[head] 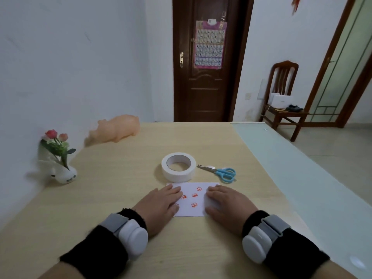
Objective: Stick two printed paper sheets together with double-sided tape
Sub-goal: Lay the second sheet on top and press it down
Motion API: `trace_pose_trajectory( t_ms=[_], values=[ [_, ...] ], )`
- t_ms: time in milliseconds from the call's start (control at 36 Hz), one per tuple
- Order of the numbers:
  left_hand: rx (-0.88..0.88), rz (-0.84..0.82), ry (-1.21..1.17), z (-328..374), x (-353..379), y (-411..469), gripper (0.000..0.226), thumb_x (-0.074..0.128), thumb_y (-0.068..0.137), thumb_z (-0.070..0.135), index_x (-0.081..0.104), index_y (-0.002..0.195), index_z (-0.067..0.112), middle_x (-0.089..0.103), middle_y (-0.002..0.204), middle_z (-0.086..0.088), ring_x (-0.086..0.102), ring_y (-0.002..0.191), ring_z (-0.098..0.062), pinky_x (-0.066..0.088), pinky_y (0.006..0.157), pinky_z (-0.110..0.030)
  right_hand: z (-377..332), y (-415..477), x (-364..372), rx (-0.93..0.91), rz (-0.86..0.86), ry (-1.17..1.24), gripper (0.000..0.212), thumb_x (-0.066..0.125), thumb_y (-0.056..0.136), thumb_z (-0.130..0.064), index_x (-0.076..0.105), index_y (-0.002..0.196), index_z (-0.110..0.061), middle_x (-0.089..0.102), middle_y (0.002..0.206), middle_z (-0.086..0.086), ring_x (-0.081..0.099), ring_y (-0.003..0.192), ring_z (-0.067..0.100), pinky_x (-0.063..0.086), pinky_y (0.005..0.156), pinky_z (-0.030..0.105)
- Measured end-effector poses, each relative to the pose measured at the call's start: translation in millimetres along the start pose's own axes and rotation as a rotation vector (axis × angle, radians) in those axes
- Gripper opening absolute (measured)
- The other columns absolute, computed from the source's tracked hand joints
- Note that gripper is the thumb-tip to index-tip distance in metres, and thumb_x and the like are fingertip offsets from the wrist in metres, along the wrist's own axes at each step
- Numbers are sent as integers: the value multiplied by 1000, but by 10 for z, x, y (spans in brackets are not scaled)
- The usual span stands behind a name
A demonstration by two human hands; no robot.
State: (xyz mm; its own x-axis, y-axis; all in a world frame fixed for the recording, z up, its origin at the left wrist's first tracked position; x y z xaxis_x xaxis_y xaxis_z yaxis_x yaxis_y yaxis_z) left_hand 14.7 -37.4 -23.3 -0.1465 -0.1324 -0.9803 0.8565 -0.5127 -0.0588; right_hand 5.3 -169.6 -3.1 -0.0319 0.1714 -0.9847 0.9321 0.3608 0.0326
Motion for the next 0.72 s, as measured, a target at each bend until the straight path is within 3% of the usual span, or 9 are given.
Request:
trace_pose_trajectory(
  t_ms=[306,528,722],
  values=[
    [-44,81,-96,-80,-6,1,44,38,99,28,34,143,25,25,153,11,12,144,-9,13,116,-31,89,14,14,50,65,62,50,54,87,-42,51,133,-23,44,144,-8,37,133,13,26,109,23],
    [-73,131,-111,-85,-55,-13,43,42,97,27,41,140,24,28,152,9,18,142,-7,14,114,-19,117,19,50,80,75,58,43,54,85,-42,56,124,-25,53,134,-5,43,125,18,34,104,28],
    [-75,130,-126,-113,-49,7,42,41,98,26,40,140,26,27,153,10,17,142,-7,12,112,-19,136,56,47,66,86,45,41,54,86,-39,57,123,-23,54,133,-5,43,126,17,32,103,25]
  ],
)
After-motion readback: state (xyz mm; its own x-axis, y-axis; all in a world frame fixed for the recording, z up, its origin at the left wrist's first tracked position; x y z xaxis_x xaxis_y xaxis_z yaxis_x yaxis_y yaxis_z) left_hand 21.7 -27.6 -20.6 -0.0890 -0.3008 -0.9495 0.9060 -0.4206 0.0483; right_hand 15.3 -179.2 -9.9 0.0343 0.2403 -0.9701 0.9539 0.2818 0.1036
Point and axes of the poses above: each hand's wrist, its own y-axis towards the middle knuckle, its own x-axis out of the palm, z = x × y, the point moved 10 cm from there along y, towards the middle knuckle
